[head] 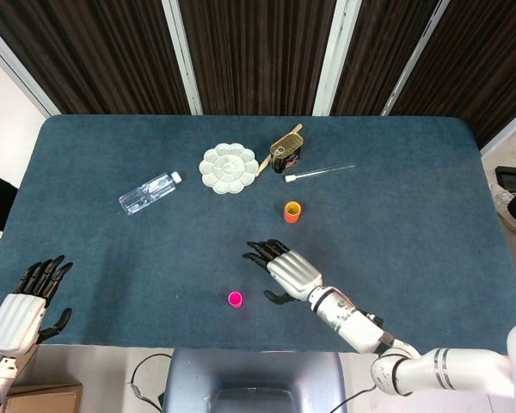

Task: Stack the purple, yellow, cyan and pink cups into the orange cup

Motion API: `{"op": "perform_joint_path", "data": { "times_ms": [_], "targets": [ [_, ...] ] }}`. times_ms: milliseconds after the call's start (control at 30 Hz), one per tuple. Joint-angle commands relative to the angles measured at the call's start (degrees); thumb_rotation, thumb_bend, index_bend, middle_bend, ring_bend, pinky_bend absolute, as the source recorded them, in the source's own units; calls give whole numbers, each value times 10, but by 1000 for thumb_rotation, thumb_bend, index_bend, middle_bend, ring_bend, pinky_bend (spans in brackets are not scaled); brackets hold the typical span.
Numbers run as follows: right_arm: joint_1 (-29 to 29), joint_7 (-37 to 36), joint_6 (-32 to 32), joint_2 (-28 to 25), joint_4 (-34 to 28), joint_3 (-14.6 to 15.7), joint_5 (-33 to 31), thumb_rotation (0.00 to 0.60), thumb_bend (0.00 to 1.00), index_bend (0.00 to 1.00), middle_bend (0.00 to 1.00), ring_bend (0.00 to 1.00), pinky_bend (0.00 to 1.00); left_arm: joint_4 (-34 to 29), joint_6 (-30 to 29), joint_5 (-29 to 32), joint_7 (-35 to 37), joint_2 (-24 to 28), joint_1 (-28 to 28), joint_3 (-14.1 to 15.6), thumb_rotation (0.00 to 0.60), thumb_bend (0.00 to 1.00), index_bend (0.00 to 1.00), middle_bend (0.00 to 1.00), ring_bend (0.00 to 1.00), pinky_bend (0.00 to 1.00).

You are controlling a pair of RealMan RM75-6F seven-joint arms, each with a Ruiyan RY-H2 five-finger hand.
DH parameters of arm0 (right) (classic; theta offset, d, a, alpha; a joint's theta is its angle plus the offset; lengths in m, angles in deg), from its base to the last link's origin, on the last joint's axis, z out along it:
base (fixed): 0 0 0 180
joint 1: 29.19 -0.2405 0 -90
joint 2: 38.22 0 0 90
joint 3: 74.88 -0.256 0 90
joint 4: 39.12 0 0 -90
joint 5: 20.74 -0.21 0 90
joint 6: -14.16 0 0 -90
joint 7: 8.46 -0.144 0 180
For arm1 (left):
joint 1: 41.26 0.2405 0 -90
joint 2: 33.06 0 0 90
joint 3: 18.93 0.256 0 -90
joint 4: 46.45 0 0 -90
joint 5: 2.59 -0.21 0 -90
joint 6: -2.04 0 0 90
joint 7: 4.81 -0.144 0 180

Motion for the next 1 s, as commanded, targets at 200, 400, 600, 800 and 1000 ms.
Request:
{"op": "perform_joint_path", "data": {
  "times_ms": [200, 400, 600, 800, 1000],
  "targets": [
    [9, 51, 12, -17, -18, 32, -4, 600, 476, 278, 0, 0, 0, 0, -9, 0, 7, 4, 5, 0, 600, 397, 0, 0, 0, 94],
    [12, 103, 26, 5, 43, 43, -51, 600, 476, 321, 0, 0, 0, -2, -10, -6, 6, 4, 6, 3, 600, 398, 0, 0, 0, 94],
    [7, 113, 20, 26, 83, 39, -84, 600, 476, 417, 0, 0, 0, 0, -5, -3, 9, 4, 4, 2, 600, 399, 0, 0, 0, 95],
    [5, 108, 21, 40, 99, 35, -85, 600, 476, 478, 0, 0, 0, 1, -5, -2, 10, 4, 3, 0, 600, 398, 0, 0, 0, 94],
    [8, 121, 39, 51, 110, 35, -85, 600, 476, 555, 5, 0, 0, 2, -5, -3, 10, 4, 3, 1, 600, 397, 0, 0, 0, 95]
  ]
}}
